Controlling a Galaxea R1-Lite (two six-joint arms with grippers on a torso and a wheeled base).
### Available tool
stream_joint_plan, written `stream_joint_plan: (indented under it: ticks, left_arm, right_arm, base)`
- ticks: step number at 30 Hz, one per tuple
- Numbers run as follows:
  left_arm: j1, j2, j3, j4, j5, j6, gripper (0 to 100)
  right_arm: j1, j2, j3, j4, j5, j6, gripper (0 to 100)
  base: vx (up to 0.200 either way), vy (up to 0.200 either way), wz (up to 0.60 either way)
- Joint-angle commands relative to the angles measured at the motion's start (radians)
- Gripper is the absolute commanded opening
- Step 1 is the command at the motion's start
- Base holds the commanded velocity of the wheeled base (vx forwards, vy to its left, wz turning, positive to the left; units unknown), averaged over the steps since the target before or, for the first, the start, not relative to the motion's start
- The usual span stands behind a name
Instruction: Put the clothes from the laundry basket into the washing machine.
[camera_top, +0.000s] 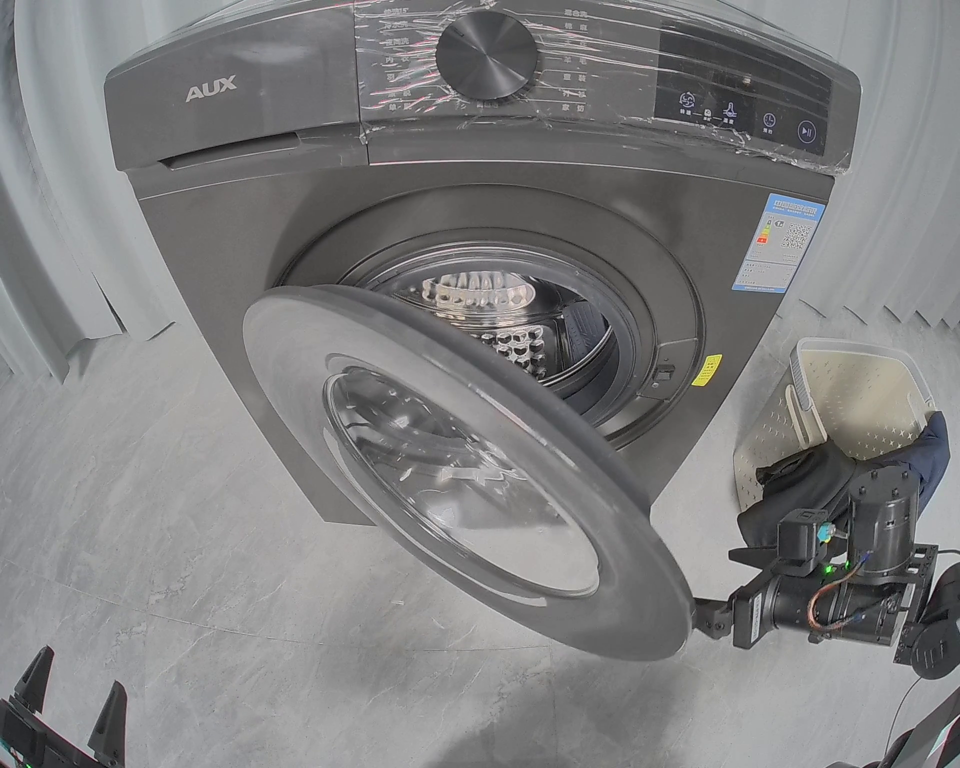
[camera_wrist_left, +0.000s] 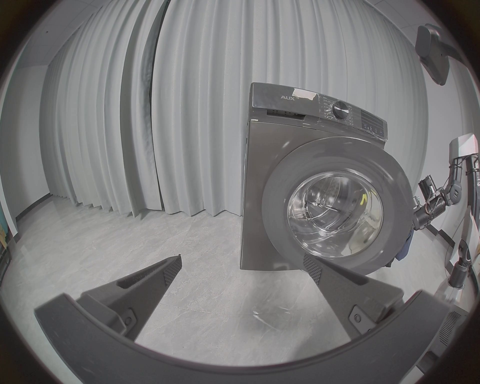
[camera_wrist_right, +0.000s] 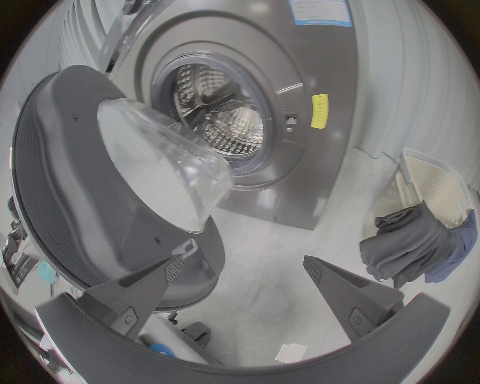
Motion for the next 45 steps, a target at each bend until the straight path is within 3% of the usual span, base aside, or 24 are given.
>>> stream_joint_plan:
  ticks: [1,8,13,15,20,22,27,41,45]
  left_arm:
    - [0.002,-0.01,0.016,0.0,0.001,-0.001,100]
    - [0.0,-0.009,0.015,0.0,0.001,-0.001,100]
    - [0.0,-0.01,0.016,0.0,0.001,-0.001,100]
    - [0.0,-0.01,0.016,0.0,0.001,-0.001,100]
    - [0.0,-0.009,0.016,0.0,-0.001,-0.001,100]
    - [0.0,-0.01,0.015,0.0,0.001,-0.001,100]
    - [0.0,-0.01,0.016,0.0,0.001,-0.001,100]
    - [0.002,-0.01,0.015,0.0,-0.001,-0.001,100]
    - [0.0,-0.01,0.015,0.0,-0.001,0.001,100]
  right_arm:
    - [0.099,-0.071,0.045,0.0,0.008,0.019,100]
    - [0.085,-0.074,0.035,-0.002,0.003,0.025,100]
    - [0.044,-0.014,-0.039,0.0,-0.037,0.027,100]
    - [-0.014,0.055,-0.12,-0.002,-0.08,0.027,100]
    - [-0.06,0.145,-0.203,-0.002,-0.086,0.027,100]
    - [-0.053,0.216,-0.258,-0.005,-0.085,0.03,100]
    - [-0.007,0.276,-0.292,-0.048,-0.086,0.031,100]
    - [0.131,0.249,-0.225,-0.077,-0.072,0.038,100]
    - [0.127,0.251,-0.232,-0.086,-0.074,0.038,100]
  base:
    - [0.0,0.0,0.0]
    - [0.0,0.0,0.0]
    - [0.0,0.0,0.0]
    - [0.0,0.0,0.0]
    - [0.0,0.0,0.0]
    - [0.0,0.0,0.0]
    - [0.0,0.0,0.0]
    - [0.0,0.0,0.0]
    - [-0.05,0.0,0.0]
